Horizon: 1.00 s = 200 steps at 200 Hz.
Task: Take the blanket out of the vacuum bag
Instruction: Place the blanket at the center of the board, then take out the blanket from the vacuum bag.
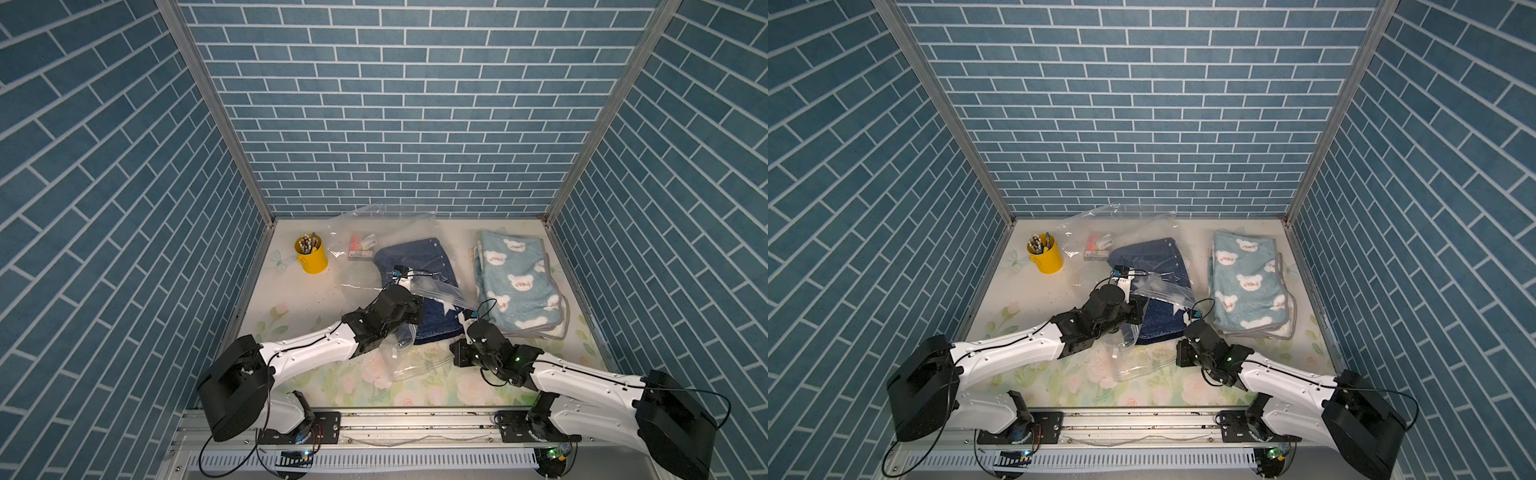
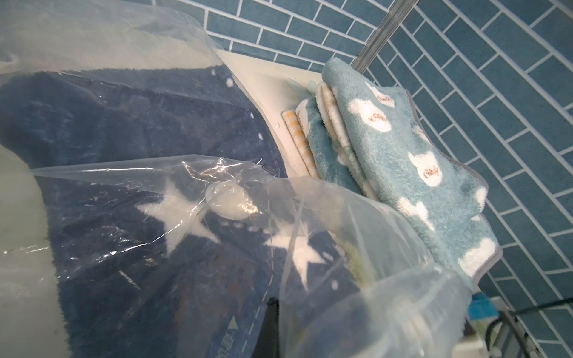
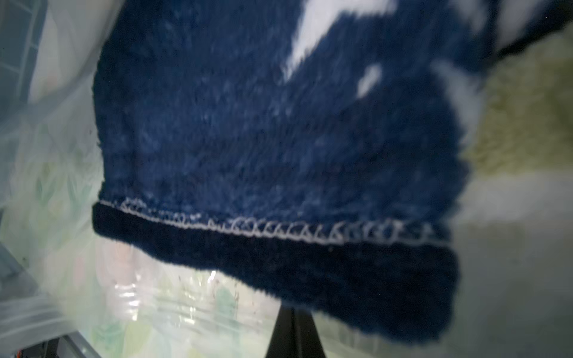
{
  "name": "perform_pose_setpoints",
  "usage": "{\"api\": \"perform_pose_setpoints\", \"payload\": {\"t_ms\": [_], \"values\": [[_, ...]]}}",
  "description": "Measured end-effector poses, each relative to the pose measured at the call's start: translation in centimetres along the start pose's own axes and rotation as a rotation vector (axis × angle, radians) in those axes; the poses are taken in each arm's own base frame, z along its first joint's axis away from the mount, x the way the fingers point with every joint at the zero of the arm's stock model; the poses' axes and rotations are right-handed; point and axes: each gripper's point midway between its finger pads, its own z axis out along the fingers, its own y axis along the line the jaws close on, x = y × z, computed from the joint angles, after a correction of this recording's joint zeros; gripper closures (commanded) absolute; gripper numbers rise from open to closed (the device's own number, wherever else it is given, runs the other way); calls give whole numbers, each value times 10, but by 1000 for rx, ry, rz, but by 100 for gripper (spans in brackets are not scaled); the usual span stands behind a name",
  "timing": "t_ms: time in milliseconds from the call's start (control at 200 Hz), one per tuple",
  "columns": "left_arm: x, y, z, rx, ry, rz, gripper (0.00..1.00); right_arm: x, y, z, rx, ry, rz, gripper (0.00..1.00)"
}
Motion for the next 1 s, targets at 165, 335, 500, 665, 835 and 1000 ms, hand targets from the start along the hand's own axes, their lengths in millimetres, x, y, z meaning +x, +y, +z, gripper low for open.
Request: {"api": "perform_pose_setpoints", "payload": {"t_ms": [165,335,500,665,835,1000], "values": [[6,-8,3,31,23,11,100,-25,-6,-3,24,-73,35,93],[10,-15,2,60,36,20,100,-37,5,-10,-26,-113,71,82],[12,-23,1,86,39,28,100,-28,33,-30,-220,-173,177,73],[11,-23,1,87,36,34,100,-17,54,-39,-325,-183,261,70],[10,-24,1,90,33,46,100,-8,55,-33,-361,-186,327,66],[6,-28,1,97,26,59,100,-10,59,-32,-404,-225,380,61]]}}
